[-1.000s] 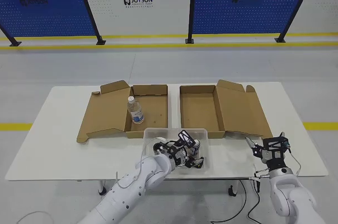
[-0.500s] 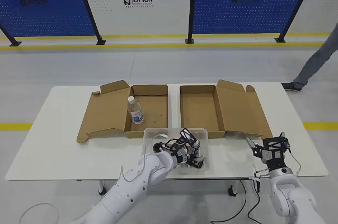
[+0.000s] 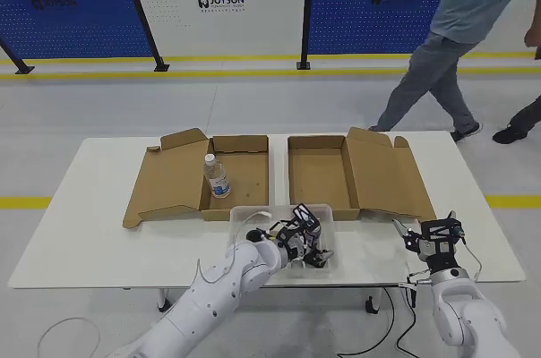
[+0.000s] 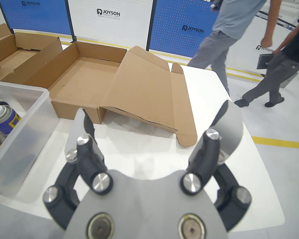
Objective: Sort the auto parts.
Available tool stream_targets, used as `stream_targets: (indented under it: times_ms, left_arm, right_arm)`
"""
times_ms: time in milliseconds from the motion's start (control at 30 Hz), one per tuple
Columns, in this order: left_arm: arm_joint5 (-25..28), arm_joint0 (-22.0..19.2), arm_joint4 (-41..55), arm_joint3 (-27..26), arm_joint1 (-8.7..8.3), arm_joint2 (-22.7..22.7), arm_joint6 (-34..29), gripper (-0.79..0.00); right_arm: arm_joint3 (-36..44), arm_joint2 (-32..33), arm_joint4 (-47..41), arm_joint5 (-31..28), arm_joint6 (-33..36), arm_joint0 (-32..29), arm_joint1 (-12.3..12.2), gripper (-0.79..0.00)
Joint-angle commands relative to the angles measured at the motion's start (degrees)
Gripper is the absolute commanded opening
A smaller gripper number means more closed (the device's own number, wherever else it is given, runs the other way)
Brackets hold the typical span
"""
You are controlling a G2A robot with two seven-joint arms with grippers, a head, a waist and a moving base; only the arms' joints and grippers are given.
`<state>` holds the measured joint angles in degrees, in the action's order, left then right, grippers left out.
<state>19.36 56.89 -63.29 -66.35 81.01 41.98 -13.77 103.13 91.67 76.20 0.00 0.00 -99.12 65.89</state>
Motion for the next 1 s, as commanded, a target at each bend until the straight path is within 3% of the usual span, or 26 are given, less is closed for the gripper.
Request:
stream_targets:
  times_ms: [0,300,433,567,800,867,900,967]
  left_arm:
    - [0.0,-0.4,0.1,0.5,0.2,-0.1,0.2,-0.025]
    - [0.3,-1.5,0.2,2.1,0.85,0.0,1.2,-0.031]
    - [0.5,-1.7,0.1,2.5,1.05,0.1,1.5,-0.086]
    - [0.6,-1.8,-0.2,2.8,1.23,0.1,1.7,-0.265]
    - [0.7,-1.9,-0.9,3.3,1.49,0.2,2.1,-0.477]
    - [0.7,-1.8,-1.0,3.3,1.53,0.3,2.3,-0.616]
    - [0.6,-1.7,-1.0,3.2,1.53,0.4,2.4,-0.757]
    - [0.8,-1.6,-1.2,3.0,1.51,0.6,2.5,-0.785]
  right_arm:
    - [0.0,0.0,0.0,0.0,0.0,0.0,0.0,0.0]
    - [0.0,0.0,0.0,0.0,0.0,0.0,0.0,0.0]
    - [0.0,0.0,0.0,0.0,0.0,0.0,0.0,0.0]
    - [0.0,0.0,0.0,0.0,0.0,0.0,0.0,0.0]
    - [0.0,0.0,0.0,0.0,0.0,0.0,0.0,0.0]
    - [0.0,0.0,0.0,0.0,0.0,0.0,0.0,0.0]
    - [0.0,0.0,0.0,0.0,0.0,0.0,0.0,0.0]
    - [0.0,0.0,0.0,0.0,0.0,0.0,0.0,0.0]
